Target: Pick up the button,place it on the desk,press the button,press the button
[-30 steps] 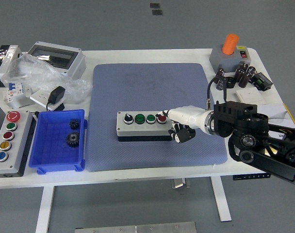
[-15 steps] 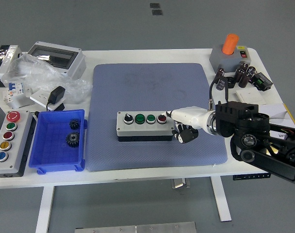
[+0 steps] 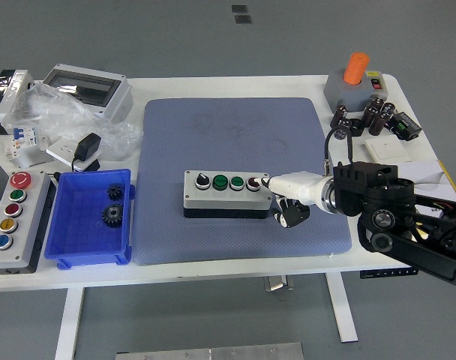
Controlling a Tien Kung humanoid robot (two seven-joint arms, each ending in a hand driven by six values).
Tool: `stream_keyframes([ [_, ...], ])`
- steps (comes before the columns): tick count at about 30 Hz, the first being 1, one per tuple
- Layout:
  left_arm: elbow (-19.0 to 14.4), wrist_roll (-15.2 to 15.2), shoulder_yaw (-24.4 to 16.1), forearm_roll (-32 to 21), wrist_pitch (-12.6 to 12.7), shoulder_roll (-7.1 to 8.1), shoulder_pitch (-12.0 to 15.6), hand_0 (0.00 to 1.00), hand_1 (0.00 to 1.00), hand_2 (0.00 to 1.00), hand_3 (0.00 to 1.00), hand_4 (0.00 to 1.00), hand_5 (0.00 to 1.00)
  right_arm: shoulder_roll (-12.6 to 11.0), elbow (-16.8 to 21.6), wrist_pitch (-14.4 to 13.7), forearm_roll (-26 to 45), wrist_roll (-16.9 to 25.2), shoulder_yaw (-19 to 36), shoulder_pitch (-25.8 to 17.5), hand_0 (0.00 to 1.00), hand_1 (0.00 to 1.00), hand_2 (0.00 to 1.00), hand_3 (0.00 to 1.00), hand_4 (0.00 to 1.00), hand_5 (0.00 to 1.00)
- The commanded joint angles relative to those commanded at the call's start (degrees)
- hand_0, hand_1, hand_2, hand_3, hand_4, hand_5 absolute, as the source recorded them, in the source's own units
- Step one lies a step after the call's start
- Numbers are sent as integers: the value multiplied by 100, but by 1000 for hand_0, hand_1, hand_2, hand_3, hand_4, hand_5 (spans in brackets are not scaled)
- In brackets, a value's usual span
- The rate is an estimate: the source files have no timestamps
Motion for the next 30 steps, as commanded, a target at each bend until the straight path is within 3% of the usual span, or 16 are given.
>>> stream_keyframes([
  [9,-1,-55,82,-102,-6,1,-7,641,658,597,576,513,151,-109,288,-285,136,209,237,0,330,322,240,998,297,40],
  [10,-1,-53,78,-102,-5,-3,-4,641,658,597,576,513,152,-138,366,-367,210,283,325,-23,323,319,239,998,333,65],
  [15,-1,-11,12,-43,5,-14,11,641,658,597,576,513,152,-290,650,-854,436,769,721,-77,323,319,239,998,333,65],
  [16,-1,-6,4,-35,7,-13,11,641,658,597,576,513,153,-299,650,-940,411,839,738,-70,311,319,239,989,384,94],
  [21,-3,-9,9,-34,13,-12,-7,641,658,597,576,513,153,-182,650,-1535,-166,1134,621,-49,311,319,239,989,384,94],
  [22,-4,-5,9,-30,15,-16,-9,640,657,597,576,513,152,-130,650,-1682,-370,1204,595,-56,351,382,474,942,794,330],
  [27,-3,18,-18,5,26,-25,-2,640,657,597,576,513,152,122,630,-2320,-1295,1417,560,-142,351,382,474,942,794,330],
  [28,-2,22,-26,13,28,-26,0,641,657,597,575,515,154,174,614,-2392,-1459,1420,556,-160,735,810,904,998,965,482],
  [30,-1,29,-41,28,30,-28,3,641,657,597,575,515,154,318,551,-2392,-1820,1363,539,-202,735,810,904,998,965,482],
])
